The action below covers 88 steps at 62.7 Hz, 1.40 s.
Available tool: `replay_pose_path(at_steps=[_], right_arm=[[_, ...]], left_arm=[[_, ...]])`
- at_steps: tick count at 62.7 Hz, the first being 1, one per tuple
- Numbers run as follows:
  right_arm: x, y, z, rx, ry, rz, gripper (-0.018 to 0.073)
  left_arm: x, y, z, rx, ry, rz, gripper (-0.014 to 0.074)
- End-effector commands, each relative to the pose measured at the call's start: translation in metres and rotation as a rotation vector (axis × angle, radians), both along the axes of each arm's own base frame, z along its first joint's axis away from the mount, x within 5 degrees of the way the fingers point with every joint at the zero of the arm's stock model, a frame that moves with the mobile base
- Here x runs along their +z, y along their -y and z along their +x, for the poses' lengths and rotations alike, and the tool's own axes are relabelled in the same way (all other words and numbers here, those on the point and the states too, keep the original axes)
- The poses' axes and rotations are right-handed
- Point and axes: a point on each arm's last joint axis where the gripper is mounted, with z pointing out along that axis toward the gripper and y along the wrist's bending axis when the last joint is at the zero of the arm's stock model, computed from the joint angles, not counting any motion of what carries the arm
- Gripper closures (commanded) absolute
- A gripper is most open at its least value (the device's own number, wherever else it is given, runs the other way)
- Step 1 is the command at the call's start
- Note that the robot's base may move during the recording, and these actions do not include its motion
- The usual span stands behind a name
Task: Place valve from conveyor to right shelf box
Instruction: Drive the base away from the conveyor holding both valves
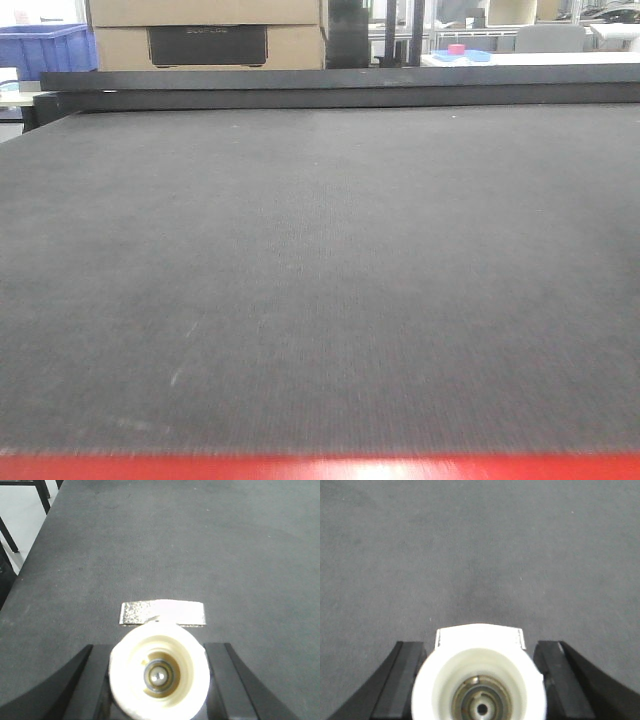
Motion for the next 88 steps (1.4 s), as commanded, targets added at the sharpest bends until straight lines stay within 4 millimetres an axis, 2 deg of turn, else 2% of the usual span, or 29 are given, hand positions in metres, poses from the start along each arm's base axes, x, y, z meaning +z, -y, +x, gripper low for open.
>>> replay_pose_path(at_steps=[1,88], right_arm=[[0.0086,0.001,-0.0006,-0.003,0.083,-0.01,0.0722],[0.0096,0.001,-0.0029,-0.003,0.09,-0.01,0.0722]], left_arm=[[0.0068,0.0003,-0.0003,0.002,0.061,-0.017,0.0708],[0.0068,0.0003,-0.0003,0.002,0.061,-0.017,0.0708]])
